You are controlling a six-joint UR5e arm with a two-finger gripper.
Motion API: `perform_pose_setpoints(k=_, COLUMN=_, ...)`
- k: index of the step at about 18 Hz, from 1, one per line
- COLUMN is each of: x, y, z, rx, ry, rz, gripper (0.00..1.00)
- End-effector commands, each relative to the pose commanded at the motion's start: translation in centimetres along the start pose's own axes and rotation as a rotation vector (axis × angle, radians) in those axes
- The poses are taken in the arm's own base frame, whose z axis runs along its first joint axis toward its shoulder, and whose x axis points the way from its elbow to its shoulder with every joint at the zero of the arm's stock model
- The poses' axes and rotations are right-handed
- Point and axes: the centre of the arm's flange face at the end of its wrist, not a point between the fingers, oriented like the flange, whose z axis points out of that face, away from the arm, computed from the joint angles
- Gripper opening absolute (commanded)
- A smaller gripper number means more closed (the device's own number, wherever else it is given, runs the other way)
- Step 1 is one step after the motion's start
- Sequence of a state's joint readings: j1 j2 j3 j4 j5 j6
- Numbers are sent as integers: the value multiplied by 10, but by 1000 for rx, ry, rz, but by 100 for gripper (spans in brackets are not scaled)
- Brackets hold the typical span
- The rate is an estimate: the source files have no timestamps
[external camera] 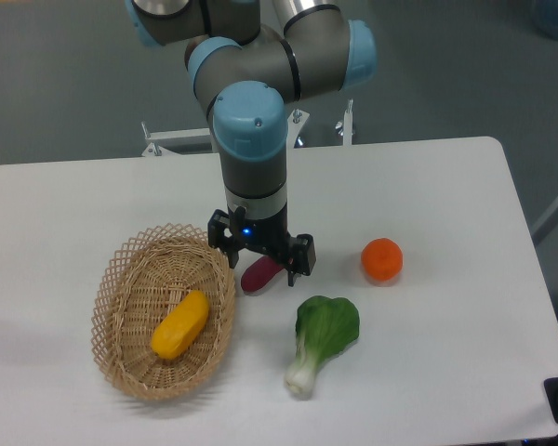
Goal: Pick up the mango from the basket
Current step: 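Move the open gripper from above the sweet potato toward the basket, then lower the gripper into the basket over the yellow mango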
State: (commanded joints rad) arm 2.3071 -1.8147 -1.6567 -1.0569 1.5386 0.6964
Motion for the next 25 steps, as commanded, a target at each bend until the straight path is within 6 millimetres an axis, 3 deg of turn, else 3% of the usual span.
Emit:
perform_pose_setpoints(k=12, x=8, y=-4, z=-2, rx=48, ry=24, rz=-28, gripper=100)
perform_pose_setpoints(k=15, x=11, y=-12, z=4, rx=96, ry=-7, rz=-114, gripper=100)
perform_pose_setpoints(k=25, x=80, y=-55, z=69, rx=84, ry=25, rz=-80, gripper=100)
